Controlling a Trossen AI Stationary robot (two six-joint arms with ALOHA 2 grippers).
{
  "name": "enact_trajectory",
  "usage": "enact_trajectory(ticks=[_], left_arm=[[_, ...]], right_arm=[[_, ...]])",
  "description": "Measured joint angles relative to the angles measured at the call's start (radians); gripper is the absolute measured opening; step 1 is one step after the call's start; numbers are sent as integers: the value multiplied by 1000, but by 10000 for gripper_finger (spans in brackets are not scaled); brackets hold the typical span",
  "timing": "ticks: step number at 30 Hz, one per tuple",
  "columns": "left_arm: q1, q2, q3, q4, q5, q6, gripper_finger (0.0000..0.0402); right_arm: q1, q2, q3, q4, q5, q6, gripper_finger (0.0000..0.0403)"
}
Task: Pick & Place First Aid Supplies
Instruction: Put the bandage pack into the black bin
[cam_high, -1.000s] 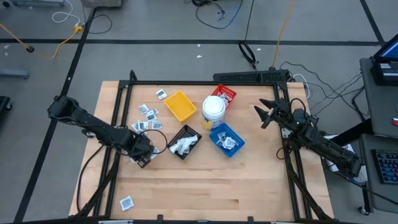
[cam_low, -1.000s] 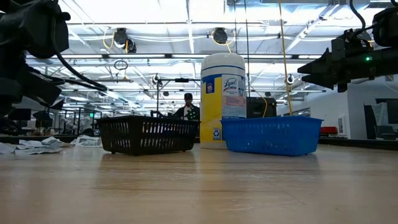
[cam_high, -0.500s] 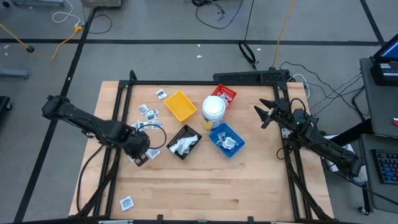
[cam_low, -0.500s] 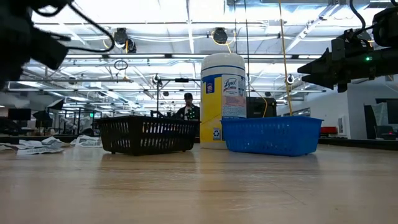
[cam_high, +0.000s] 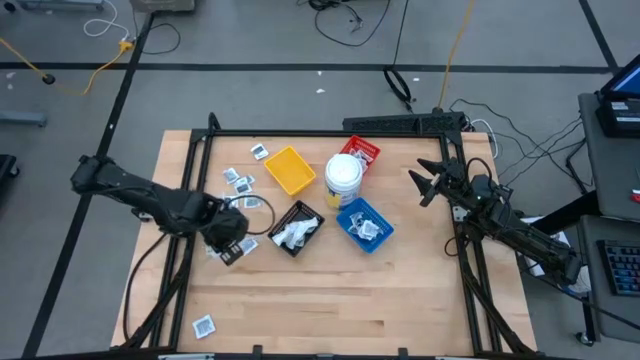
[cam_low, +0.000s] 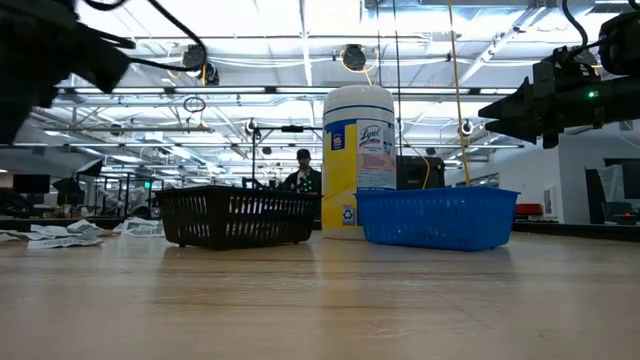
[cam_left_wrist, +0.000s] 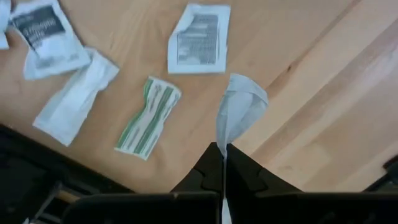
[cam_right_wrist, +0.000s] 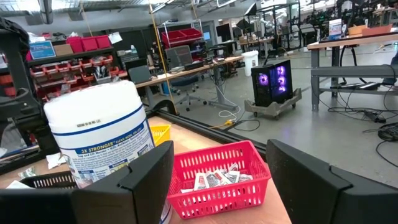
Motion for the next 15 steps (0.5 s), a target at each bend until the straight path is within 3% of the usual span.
enact_trajectory(ticks=[15], left_arm=[[237,372,409,-14,8,304,1]], right_arm=[[0,0,0,0,0,0,254]])
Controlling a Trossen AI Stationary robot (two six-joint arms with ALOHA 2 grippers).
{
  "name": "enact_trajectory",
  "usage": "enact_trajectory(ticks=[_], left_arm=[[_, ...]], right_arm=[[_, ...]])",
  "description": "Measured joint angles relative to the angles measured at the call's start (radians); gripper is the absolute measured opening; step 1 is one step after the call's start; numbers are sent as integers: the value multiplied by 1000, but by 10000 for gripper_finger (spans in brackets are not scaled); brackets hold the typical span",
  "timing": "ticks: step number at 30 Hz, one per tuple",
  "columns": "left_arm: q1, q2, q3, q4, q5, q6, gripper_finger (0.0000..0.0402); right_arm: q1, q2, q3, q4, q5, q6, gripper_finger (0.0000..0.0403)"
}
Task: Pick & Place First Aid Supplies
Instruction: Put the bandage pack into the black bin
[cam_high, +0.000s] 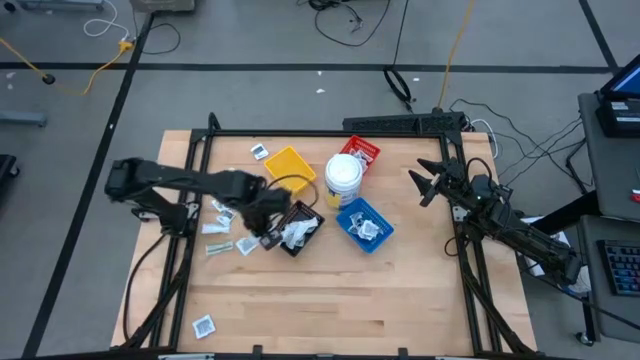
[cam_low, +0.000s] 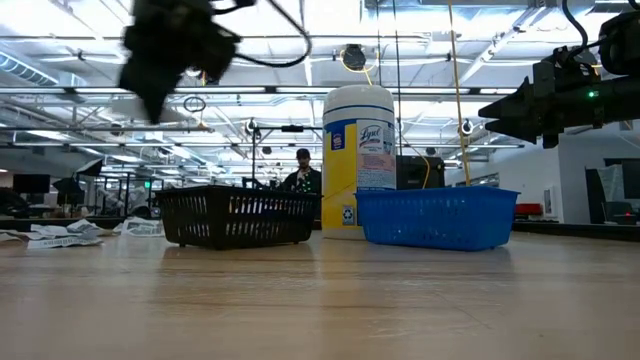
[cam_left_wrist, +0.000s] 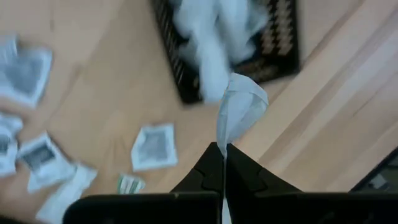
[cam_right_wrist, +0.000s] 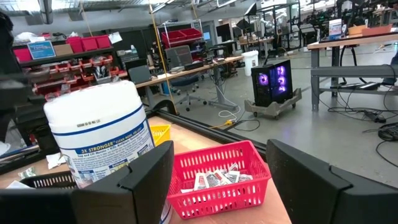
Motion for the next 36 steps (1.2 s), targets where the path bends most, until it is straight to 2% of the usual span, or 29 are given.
enact_trajectory(ticks=[5,16,21,28,36], left_arm=[[50,92,119,-17,-4,58,1],[60,278,125,130,-18,83,0],[55,314,117,176,-27,78,8],[52,302,117,174,-85,55,71],[52,304,117,167,-95,79,196]], right_arm=[[0,0,0,0,0,0,254],[0,0,0,0,0,0,254],[0,0,0,0,0,0,254],[0,0,0,0,0,0,254],[0,0,0,0,0,0,254]])
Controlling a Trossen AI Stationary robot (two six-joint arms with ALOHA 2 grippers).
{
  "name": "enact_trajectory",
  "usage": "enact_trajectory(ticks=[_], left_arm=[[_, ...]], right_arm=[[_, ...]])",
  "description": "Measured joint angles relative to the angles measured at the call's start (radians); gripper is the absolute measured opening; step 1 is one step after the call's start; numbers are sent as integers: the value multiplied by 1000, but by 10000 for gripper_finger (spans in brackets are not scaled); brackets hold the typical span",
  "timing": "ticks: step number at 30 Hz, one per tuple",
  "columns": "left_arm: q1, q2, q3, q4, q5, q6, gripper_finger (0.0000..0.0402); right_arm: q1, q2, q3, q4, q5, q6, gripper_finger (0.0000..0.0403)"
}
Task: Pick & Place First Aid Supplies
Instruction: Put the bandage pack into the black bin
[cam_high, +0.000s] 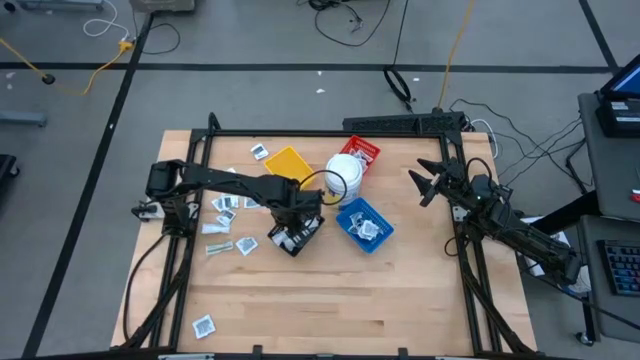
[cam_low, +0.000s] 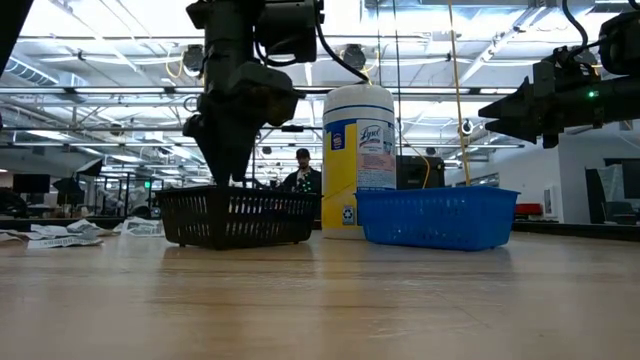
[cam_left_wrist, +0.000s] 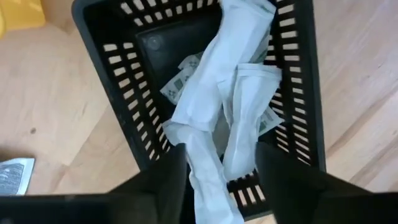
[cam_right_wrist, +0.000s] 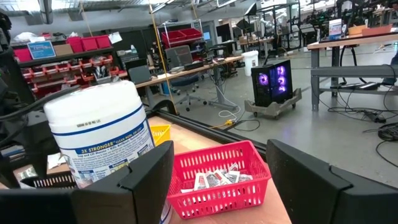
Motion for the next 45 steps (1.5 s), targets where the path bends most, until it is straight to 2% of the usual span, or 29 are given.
enact_trajectory(ticks=[5,11,19,26,32,38,45], left_arm=[[0,-24,-3,-24,6,28,249],[13,-139,-24,-91,8,94,268],[-33,-367,-250,-84,63,124,269],[-108,-582,-487,-99,96,22,269],[-153,-733,-601,-167,98,-31,269],[-160,-793,-635,-206,87,-54,269],[-175,-770,-740,-85,86,-187,269]], right_arm=[[0,0,0,0,0,0,254],[0,0,0,0,0,0,254],[0,0,0,-1,0,0,254],[0,0,0,0,0,0,254],[0,0,0,1,0,0,254],[0,0,0,1,0,0,254],[0,0,0,1,0,0,254]])
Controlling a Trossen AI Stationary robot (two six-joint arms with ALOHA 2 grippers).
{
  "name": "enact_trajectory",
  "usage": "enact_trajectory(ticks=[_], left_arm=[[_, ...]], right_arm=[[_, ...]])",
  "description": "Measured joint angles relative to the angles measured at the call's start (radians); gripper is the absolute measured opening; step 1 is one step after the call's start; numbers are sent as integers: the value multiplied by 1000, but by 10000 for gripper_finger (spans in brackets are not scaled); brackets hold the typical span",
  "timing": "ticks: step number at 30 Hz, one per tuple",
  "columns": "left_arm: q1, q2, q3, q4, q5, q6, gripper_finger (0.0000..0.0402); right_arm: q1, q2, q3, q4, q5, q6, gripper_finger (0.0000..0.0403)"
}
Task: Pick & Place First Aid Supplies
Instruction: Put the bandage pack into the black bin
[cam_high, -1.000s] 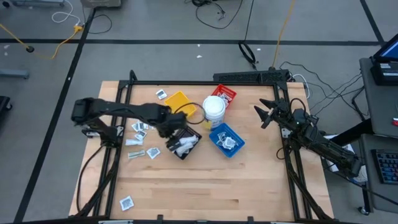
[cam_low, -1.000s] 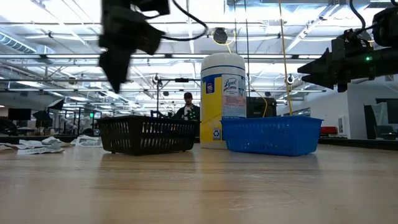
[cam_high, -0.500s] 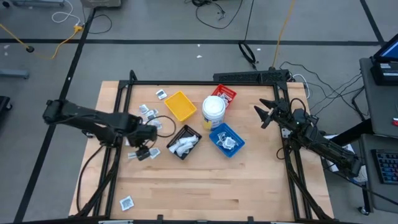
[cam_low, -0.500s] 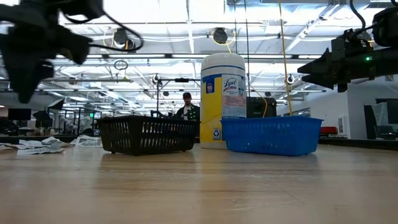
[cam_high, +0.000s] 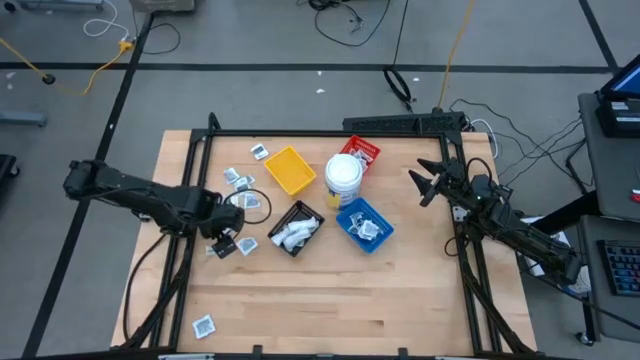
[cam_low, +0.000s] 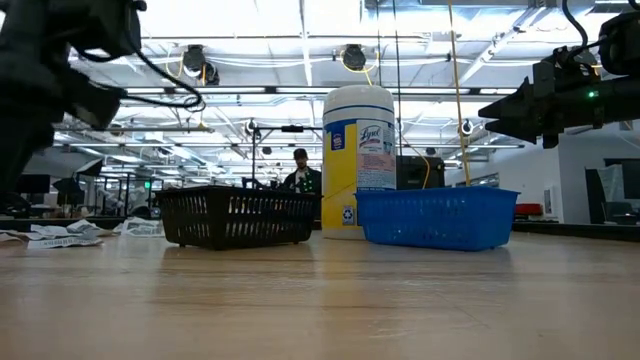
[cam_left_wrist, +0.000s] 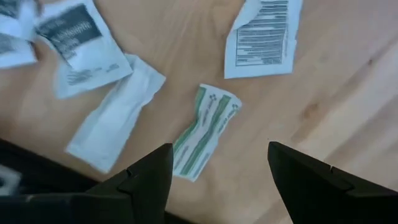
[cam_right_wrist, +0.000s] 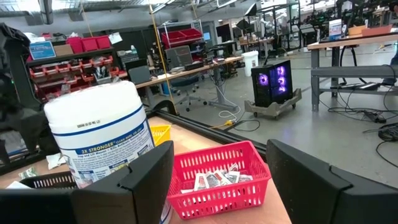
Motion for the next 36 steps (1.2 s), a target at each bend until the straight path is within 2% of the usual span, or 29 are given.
enact_trajectory(ticks=[5,10,20,27,31,36], left_arm=[[-46,47,-49,92,-23,-81,269],[-90,95,-67,144,-56,-83,269],[-169,193,-74,226,-59,-60,269],[-186,216,-91,264,-45,-72,265],[-188,216,-93,262,-46,-75,220],[-188,217,-95,261,-41,-79,118]], right_arm=[[0,0,0,0,0,0,254],[0,0,0,0,0,0,254],[0,0,0,0,0,0,254],[0,0,0,0,0,0,254],[0,0,0,0,0,0,254],[0,0,0,0,0,0,254]])
